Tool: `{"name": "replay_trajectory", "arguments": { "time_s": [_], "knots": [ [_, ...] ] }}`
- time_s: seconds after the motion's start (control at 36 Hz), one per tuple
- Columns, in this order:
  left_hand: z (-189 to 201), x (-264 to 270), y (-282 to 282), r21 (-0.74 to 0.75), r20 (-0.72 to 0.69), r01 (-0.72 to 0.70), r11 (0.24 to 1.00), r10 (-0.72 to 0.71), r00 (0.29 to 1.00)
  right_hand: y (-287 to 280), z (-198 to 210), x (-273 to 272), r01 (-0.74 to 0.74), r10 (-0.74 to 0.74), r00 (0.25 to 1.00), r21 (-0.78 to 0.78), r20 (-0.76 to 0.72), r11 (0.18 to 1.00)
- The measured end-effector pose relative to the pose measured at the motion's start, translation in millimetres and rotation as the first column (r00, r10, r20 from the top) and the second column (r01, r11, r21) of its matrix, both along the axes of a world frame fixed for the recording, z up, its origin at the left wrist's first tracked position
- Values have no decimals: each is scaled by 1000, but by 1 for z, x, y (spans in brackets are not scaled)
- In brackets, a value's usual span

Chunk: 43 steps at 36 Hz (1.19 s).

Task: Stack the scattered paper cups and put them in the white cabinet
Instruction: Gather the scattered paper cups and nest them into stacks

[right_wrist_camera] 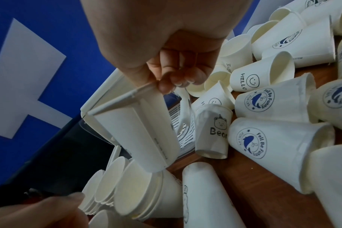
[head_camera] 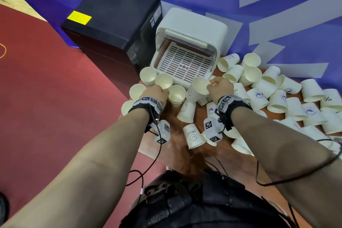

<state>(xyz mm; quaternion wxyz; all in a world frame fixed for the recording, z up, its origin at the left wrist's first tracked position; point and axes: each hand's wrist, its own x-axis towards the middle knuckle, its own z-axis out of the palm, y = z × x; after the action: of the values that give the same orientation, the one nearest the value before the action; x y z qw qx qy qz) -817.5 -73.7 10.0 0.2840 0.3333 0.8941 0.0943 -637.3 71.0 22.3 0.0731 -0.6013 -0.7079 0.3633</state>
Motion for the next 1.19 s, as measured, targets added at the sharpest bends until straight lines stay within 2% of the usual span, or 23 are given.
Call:
{"name": "replay_trajectory", "arguments": {
  "time_s": [0.17,0.31,0.47,0.56,0.72,0.83,1.0,1.08,1.19],
  "knots": [
    [13,4,-7,-15,-29,40,999,-41,999,-1,0,-14,46,-55,992,-79,-115,996],
    [-5,-5,-13,-36,-37,-81,996,80,996,-9,-1,-27,-4,-25,985,-168,-171,986],
    [-7,-6,-19,-89,-23,-89,992,87,996,-21,-11,-37,-133,108,987,-222,-121,966],
    [-7,-6,-21,-92,-17,-77,993,76,997,-27,-4,-35,-252,237,968,-335,-88,908],
    [-1,-2,-19,-37,-43,-59,998,57,997,-30,-3,-20,-265,272,962,-271,-11,925],
    [9,13,-6,47,-72,-3,999,6,997,-25,1,3,-235,247,969,-239,22,942],
    [14,59,26,116,-46,186,976,-181,982,-21,-6,74,-157,194,969,-226,151,961],
    [11,93,39,101,-49,328,939,-325,945,-22,-15,122,-71,128,971,-264,203,962],
    [2,132,52,75,-28,432,899,-431,902,-28,-18,186,78,-9,972,-284,235,956]
  ]
}}
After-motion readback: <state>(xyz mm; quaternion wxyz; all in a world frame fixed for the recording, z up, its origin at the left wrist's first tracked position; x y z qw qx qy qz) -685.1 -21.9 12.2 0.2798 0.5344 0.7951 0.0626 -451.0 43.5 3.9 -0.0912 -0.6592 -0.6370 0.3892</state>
